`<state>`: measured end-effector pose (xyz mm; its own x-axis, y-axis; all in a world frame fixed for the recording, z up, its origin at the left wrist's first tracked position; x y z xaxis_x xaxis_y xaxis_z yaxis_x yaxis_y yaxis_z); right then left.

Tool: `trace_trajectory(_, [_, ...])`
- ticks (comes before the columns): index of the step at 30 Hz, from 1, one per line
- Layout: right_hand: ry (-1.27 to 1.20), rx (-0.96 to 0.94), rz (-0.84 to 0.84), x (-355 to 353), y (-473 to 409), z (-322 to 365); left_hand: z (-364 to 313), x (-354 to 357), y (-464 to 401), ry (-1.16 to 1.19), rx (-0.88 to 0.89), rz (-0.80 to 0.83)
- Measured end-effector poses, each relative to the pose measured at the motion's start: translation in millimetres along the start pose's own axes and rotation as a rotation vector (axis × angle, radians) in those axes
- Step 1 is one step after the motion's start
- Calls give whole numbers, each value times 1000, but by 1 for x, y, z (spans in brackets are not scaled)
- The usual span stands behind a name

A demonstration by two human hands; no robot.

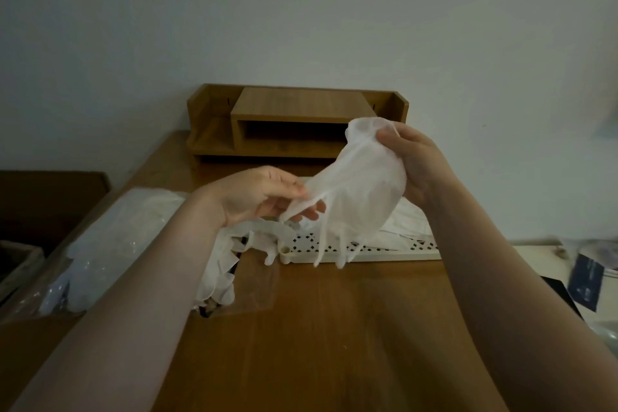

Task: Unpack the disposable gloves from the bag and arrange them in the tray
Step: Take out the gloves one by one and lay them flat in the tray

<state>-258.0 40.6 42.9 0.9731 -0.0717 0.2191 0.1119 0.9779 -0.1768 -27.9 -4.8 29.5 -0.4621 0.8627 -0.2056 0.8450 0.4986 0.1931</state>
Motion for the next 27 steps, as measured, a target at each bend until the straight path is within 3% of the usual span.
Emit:
trace_trajectory(3, [82,42,-15,2,-2,4,-2,-1,-6,-140,-99,37])
trace_trajectory(7, [398,84,103,19,-2,11,-22,7,-27,-122,31,-206])
trace_trajectory(10, [539,85,139,27,-4,12,-34,14,-43,-82,42,-297])
trace_trajectory(13, [452,153,177,17,-7,6,-37,18,-53,-31,29,-285])
trace_trajectory(16, [234,312,363,-3,-1,-10,-39,24,-59,237,106,-284])
trace_trajectory(19, [289,385,537,-24,4,-31,-37,28,-66,437,138,-364])
trace_trajectory(25, [44,495,568,-65,-5,-28,-23,26,-73,703,97,-407])
trace_trajectory(27, [181,566,538,-77,-9,-24,-17,24,-72,659,26,-379])
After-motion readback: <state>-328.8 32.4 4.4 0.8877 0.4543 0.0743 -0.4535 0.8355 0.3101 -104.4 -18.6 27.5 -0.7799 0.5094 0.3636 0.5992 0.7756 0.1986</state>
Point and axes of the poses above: each hand's wrist, its own y-axis away from the middle knuckle, its own x-axis out of the palm, z = x × y, the point moved 1 cm from there along -y, towards the middle knuckle, and after that the axes turned 7 degrees about z, right-handed, at the moved point
